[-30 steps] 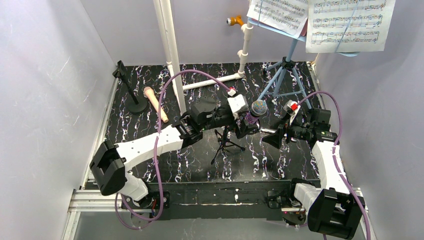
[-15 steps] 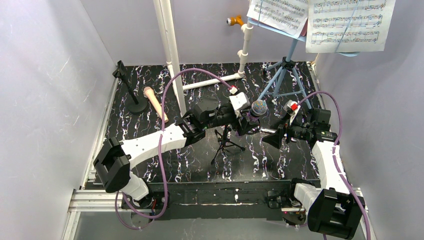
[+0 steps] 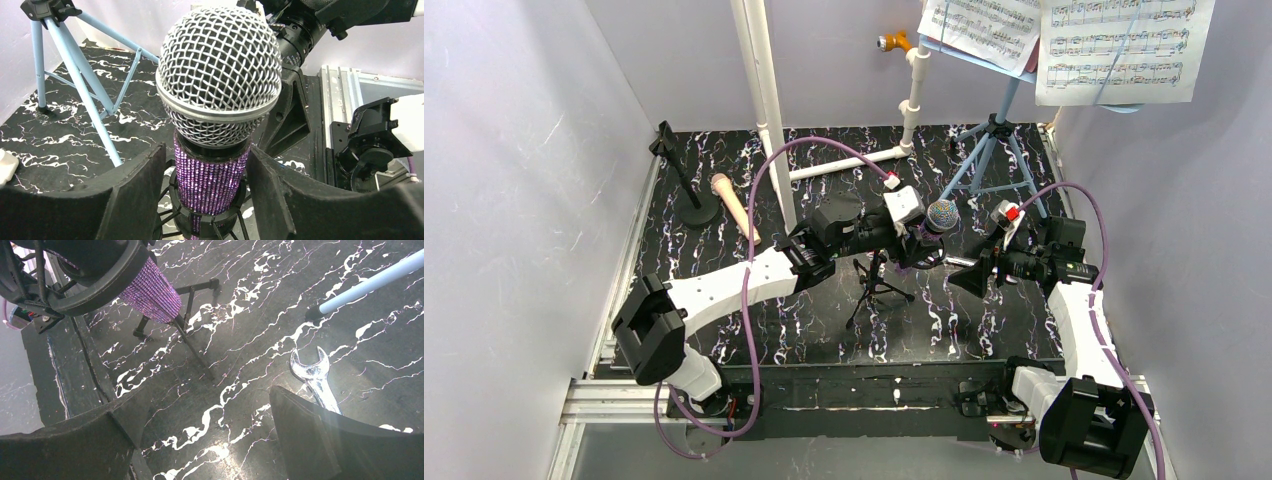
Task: Pack up the instrument practice props
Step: Remove the microphone from the microphone stand.
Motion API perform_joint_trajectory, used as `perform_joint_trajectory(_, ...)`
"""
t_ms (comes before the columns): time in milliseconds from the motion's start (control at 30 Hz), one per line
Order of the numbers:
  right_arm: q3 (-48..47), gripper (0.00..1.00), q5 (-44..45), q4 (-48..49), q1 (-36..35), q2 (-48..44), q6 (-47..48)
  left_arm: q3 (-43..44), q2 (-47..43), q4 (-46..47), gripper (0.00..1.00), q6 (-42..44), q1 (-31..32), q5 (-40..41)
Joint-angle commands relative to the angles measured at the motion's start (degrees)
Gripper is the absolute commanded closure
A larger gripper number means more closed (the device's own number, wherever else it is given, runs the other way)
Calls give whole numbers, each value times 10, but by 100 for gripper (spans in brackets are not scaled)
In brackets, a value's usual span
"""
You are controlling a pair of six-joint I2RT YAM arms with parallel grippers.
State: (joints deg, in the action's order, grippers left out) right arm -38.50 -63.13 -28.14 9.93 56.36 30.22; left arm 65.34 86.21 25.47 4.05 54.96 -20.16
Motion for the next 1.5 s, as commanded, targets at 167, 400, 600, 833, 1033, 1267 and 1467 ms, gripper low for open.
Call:
perform_joint_trajectory(167,-2,2,-6,7,-2,-4,7,24,0,20,70,13,-2,-20)
perform_joint_trajectory(400,-2,2,-7,6,-3,-4,7,31,-4,22,91,19,-2,-27)
perform_joint_trajectory(600,-2,2,-7,6,-4,-4,8,38,-14,25,100,24,-2,-23)
perform_joint_trajectory(833,-2,2,-6,6,-3,-6,8,44,-26,35,100,29,-2,-20)
perform_joint_trajectory(1033,-2,2,-5,6,-3,-6,8,55,-29,37,100,34,-2,-20)
perform_joint_trajectory(1267,-2,2,-5,6,-3,-6,9,67,-31,38,100,35,-2,-22)
perform_joint_trajectory(1467,-2,2,-5,5,-3,-6,9,71,-27,38,100,36,-2,-20)
